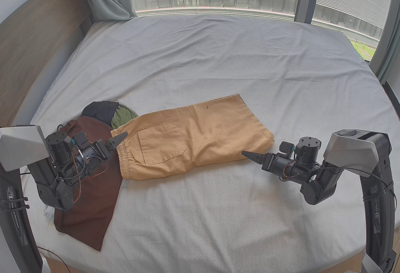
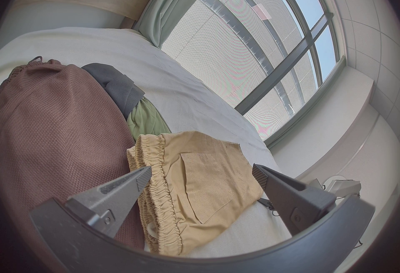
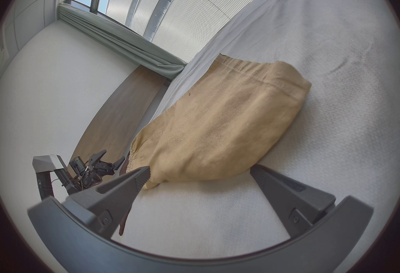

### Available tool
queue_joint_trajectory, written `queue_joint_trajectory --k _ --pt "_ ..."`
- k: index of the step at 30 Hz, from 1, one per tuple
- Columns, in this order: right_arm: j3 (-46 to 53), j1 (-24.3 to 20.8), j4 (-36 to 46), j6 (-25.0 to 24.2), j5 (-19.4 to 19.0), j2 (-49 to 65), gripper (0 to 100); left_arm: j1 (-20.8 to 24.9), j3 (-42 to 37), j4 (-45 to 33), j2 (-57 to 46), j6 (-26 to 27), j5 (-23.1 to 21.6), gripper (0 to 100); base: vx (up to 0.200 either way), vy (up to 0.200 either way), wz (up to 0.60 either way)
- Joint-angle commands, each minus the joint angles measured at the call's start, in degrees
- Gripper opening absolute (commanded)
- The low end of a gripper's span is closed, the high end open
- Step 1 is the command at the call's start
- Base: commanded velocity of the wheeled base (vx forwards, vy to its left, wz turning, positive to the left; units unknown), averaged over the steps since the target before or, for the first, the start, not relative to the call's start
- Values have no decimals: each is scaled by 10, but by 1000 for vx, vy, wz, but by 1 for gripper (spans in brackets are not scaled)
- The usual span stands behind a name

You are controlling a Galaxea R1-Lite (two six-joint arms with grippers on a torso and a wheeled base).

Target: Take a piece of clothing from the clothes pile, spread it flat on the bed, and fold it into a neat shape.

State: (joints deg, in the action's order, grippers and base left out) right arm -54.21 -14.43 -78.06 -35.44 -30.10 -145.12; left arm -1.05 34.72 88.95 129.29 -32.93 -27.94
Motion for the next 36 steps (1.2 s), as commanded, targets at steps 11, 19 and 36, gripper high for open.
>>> queue_joint_trajectory --k 11,19,36 --pt "-93 -50 -3 -36 62 -69 100 0 0 2 0 0 0 100 0 0 0" --pt "-147 -73 -11 -60 97 -104 100 0 -2 2 0 0 0 100 0 0 0" --pt "-159 -91 -32 -137 96 -104 100 1 -2 2 2 0 0 100 0 0 0"
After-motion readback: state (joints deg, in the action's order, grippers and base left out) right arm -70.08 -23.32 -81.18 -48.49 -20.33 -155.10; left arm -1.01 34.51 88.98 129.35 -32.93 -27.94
